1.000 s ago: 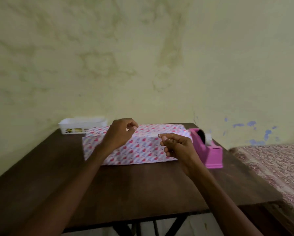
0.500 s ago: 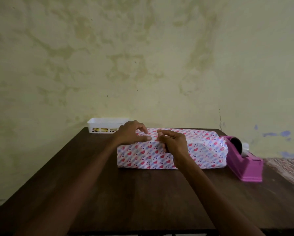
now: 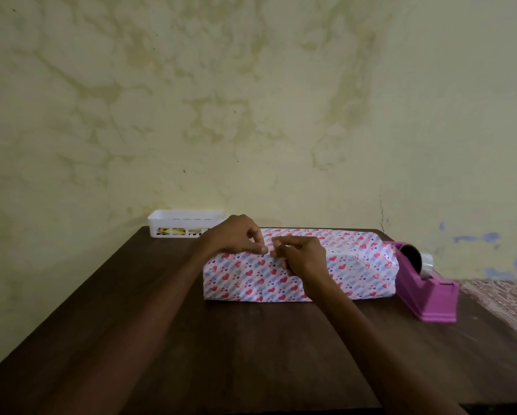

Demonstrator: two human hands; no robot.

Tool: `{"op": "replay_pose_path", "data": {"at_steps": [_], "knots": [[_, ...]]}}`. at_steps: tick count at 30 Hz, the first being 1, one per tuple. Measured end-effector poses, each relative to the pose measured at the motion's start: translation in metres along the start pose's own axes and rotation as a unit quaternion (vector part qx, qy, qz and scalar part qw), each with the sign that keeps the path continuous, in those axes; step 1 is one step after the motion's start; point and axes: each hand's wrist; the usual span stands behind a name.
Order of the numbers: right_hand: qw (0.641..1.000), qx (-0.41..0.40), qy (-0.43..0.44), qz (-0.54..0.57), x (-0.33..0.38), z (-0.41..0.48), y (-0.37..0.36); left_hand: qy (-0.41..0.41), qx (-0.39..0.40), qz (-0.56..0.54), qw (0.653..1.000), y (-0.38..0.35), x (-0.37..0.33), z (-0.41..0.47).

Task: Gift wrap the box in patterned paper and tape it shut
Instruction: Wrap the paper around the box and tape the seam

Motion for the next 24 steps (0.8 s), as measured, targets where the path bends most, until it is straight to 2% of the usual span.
{"op": "replay_pose_path", "data": {"at_steps": [13, 24], "knots": [[1.0, 0.021, -0.008, -0.01, 0.001, 0.001, 0.001, 0.063, 0.031, -0.015, 0.997, 0.005, -0.004, 0.009], [0.999, 0.041, -0.016, -0.026, 0.004, 0.004, 0.009, 0.095, 0.016, 0.005, 0.995, 0.005, -0.01, 0.016]]}}
Point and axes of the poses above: each hand's wrist, its own z-axis towards the middle knuckle, its own y-axis out of the back of the hand, x = y × z, and after that the axes turned 12 degrees about -z, right-handed
